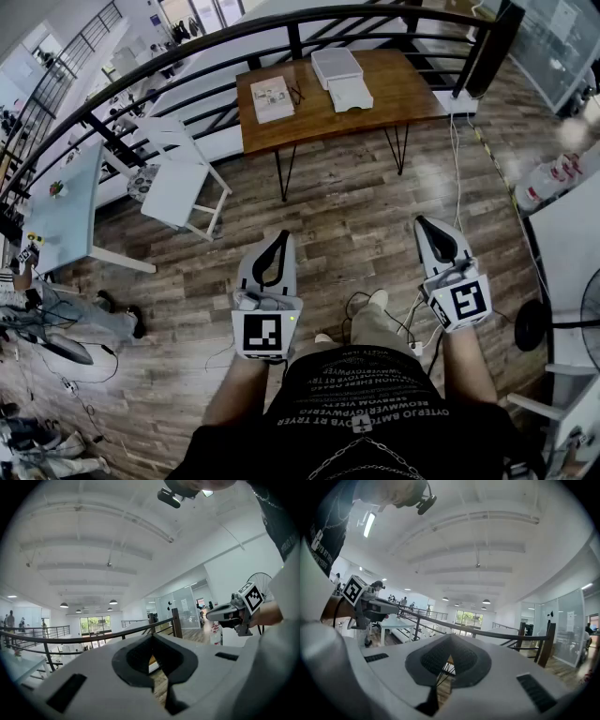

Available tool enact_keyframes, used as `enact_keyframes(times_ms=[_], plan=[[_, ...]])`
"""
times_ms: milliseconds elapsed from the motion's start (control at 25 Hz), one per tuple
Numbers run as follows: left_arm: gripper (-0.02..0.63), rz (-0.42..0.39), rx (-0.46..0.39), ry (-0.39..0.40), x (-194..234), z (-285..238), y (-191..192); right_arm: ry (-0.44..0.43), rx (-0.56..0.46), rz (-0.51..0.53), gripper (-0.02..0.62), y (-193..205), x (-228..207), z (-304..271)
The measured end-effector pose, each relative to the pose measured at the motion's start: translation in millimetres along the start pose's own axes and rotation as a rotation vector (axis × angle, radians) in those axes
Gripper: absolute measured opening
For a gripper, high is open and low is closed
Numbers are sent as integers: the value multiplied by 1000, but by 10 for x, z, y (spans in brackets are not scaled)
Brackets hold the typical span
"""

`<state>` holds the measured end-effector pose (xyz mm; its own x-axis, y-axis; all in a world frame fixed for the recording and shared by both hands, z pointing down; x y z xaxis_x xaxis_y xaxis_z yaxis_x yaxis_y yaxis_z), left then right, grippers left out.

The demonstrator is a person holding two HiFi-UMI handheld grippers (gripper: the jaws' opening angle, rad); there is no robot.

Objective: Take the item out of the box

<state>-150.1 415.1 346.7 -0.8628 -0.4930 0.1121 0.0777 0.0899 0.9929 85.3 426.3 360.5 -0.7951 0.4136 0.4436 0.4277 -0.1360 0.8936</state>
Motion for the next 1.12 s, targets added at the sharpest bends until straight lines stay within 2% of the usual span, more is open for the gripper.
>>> enact_keyframes(times_ms=[360,720,1120], plan=[[6,6,2,9,46,350,-39,-33,8,-20,-3,-184,327,120],[6,28,6,2,226,450,23,-15,6,-17,0,-277,405,42],[6,36,40,-10,333,19,153,-48,42,-37,148,-9,189,-323]])
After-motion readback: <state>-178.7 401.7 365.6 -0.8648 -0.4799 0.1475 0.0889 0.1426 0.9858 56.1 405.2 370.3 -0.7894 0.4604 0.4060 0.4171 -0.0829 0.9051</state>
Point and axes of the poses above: the fingertips, and each gripper's own axes: z backward along the fingers, x to its left, y out of its underside, the point moved 2 cm from there along z, backward along the fingers, and after that the axes turned 15 degrees about z, right-handed, at the moved point
